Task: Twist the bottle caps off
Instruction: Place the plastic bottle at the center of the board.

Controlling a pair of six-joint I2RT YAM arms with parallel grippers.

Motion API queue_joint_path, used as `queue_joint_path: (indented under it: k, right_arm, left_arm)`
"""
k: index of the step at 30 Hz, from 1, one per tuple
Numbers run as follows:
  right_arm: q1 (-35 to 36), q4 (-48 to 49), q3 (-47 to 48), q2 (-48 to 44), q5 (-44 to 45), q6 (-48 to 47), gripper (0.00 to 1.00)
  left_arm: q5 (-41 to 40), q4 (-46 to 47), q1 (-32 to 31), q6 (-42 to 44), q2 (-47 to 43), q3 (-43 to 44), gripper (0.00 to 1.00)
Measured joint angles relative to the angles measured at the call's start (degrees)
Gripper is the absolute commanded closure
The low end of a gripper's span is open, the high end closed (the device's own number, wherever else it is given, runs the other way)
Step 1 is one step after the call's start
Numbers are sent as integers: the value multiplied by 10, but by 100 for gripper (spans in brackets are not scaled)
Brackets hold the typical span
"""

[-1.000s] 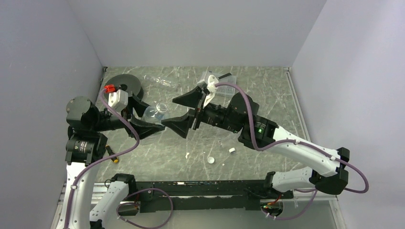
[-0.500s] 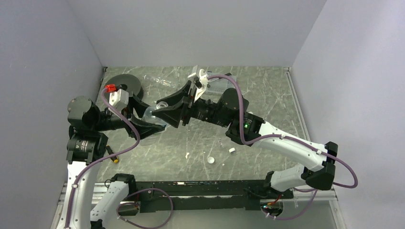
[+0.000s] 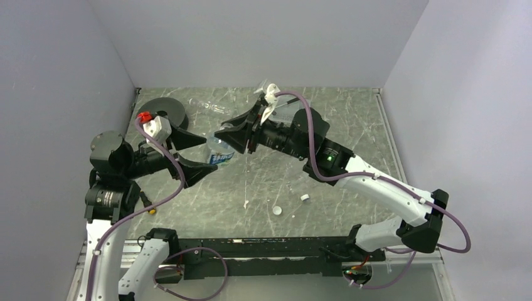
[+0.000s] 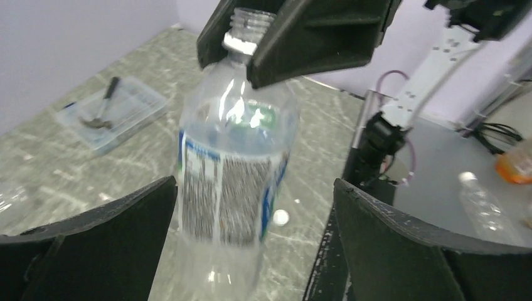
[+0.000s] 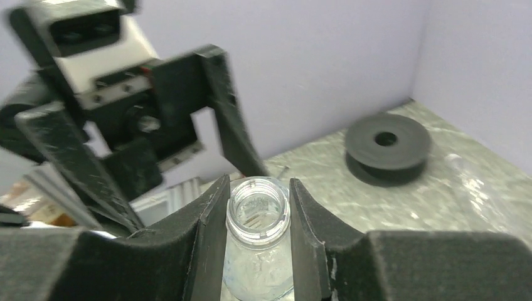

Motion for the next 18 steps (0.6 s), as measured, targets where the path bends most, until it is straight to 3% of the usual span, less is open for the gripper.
queue_joint_path:
  k: [9,18]
  right_arm:
    - [-57,-23,-60,-12,77,-59,85]
    - [-62,33,-133,129,167,-82,85]
  left_arm:
    - [-169,-81,0,43,-53,19,0]
    - [-244,-147,0,53,-19,49,1]
